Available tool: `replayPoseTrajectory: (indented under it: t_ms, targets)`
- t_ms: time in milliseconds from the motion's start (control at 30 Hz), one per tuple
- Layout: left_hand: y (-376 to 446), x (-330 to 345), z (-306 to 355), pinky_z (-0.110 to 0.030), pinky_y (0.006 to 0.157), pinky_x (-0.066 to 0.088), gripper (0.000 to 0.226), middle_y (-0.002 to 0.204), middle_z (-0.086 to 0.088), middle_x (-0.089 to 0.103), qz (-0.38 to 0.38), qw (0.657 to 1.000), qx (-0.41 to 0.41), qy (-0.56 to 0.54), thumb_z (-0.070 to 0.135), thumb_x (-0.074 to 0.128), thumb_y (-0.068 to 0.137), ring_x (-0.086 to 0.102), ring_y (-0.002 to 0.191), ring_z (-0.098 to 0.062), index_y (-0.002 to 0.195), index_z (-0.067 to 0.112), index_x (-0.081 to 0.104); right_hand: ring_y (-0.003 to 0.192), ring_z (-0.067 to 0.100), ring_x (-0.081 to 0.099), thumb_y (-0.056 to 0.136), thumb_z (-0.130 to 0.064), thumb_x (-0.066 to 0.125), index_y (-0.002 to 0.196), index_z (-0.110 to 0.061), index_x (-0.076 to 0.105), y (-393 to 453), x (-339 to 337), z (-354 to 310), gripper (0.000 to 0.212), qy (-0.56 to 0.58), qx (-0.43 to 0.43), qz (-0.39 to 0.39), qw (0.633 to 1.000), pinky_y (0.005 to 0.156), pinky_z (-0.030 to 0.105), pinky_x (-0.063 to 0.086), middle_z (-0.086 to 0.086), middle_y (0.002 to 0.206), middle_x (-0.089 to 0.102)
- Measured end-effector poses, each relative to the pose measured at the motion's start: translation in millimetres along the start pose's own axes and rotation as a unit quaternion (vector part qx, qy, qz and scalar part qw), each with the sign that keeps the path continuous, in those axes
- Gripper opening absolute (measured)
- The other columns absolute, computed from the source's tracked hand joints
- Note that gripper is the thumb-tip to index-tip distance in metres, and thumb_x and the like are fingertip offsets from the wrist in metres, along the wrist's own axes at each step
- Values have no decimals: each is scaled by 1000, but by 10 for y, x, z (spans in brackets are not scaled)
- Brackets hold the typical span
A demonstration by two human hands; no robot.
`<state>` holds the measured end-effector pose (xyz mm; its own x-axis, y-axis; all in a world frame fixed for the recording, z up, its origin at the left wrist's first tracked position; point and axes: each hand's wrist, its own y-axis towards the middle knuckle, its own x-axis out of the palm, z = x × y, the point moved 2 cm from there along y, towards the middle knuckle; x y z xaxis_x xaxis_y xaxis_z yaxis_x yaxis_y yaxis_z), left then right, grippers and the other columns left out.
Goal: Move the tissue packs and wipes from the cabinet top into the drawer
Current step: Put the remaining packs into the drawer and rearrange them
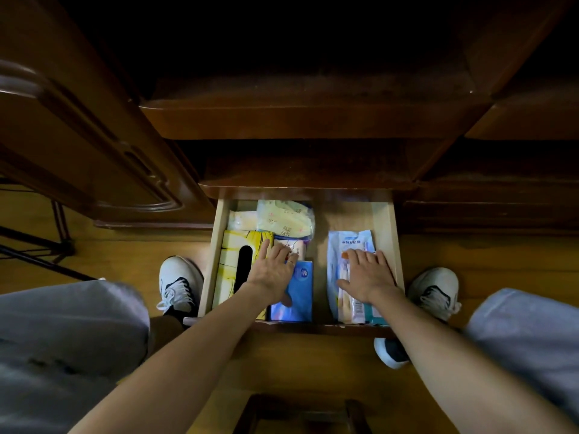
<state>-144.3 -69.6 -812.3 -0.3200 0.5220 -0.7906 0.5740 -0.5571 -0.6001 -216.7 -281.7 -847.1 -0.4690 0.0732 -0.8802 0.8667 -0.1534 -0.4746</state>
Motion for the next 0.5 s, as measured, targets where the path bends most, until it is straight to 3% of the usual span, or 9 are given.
replayPoseTrajectory:
  t_ms: [167,300,400,500]
  targets:
    - [121,-175,-218,-57,125,-4,97,168,-22,9,109,986,-72,-104,77,31,93,-10,156,-37,163,14,7,142,30,34,93,-64,46,148,-17,35,129,-199,-152,73,4,-11,49,999,117,47,23,11,153,41]
    - [273,-345,-423,-58,122,-9,91,168,-25,-7,86,977,-164,-107,65,35,98,-9,156,-40,163,12,1,146,27,31,98,-55,46,155,-21,29,276,-393,-378,68,164,-1,65,984,117,48,28,8,158,37]
    - [348,-372,-550,-58,124,-7,90,170,-20,8,79,967,-186,-157,64,38,97,-1,157,-38,163,13,5,127,27,53,99,-54,48,151,-24,33,497,-509,-572,62,369,62,50,926,99,46,46,6,145,52]
    - [401,-329,-645,-58,124,-8,88,169,-12,21,83,966,-170,-174,65,37,97,5,158,-31,162,13,11,106,21,60,98,-43,59,144,-18,40,772,-516,-737,56,556,115,-11,823,82,36,47,8,133,59]
